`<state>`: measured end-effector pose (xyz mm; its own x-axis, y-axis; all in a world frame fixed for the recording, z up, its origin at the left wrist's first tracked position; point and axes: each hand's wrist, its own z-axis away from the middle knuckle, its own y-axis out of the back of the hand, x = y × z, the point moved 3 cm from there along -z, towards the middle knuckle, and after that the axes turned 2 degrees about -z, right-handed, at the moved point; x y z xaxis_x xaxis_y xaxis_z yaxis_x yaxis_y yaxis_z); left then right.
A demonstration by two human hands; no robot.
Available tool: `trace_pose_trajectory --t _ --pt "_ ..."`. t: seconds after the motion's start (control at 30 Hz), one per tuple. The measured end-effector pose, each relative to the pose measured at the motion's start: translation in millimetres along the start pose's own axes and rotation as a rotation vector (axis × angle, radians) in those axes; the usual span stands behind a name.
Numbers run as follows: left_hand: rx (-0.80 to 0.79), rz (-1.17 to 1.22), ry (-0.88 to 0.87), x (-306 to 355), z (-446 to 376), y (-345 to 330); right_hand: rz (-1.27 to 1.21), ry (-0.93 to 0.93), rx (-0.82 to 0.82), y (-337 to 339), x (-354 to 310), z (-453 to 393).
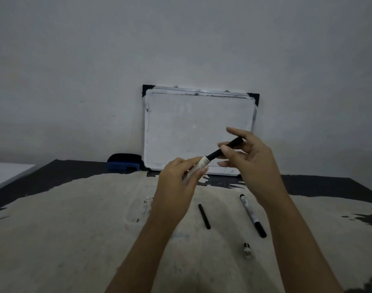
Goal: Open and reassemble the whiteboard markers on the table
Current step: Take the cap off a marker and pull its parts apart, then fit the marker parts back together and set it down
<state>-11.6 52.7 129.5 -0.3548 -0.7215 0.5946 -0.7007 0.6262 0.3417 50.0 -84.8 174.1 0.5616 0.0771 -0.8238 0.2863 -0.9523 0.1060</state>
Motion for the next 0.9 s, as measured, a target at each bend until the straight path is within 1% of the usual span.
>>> trace_pose_trajectory --t 0.1,0.23,0.43,0.5,0.57,0.67,0.7,0.8,0.9 --pt "-0.015 -0.017 -0.013 0.2 0.6 -0.5 0.089 0.044 -0.028 -2.5 1.8 -0.3" --pt "-0.027 -0.017 -0.034 1.9 1.1 -3.8 0.160 0.025 -0.161 -12.4 7.4 0.6" --pt "-0.009 0.001 -0.033 -1.2 2.2 -5.8 0.161 -0.094 -0.423 -18.9 15.0 3.9" --pt "-0.015 -0.010 -0.023 -3.1 3.1 -7.0 0.231 -0.123 -0.464 -13.7 16.1 4.3" --pt "-0.021 0.002 -0.003 -4.3 4.0 -7.7 0.290 -0.160 -0.458 -2.7 16.5 4.1" --pt "-0.092 0.068 0.055 -5.4 4.5 -10.6 0.411 -0.307 -0.420 19.7 19.8 5.5" --pt "-0.136 0.092 0.078 -5.8 5.0 -12.8 0.492 -0.386 -0.461 25.7 23.5 7.3" --pt "-0.240 0.142 0.120 -6.4 7.9 -19.3 0.703 -0.682 -0.656 34.7 45.5 15.1" --pt "-0.289 0.130 0.120 -4.0 10.1 -23.8 0.819 -0.891 -0.708 33.4 68.3 21.7"
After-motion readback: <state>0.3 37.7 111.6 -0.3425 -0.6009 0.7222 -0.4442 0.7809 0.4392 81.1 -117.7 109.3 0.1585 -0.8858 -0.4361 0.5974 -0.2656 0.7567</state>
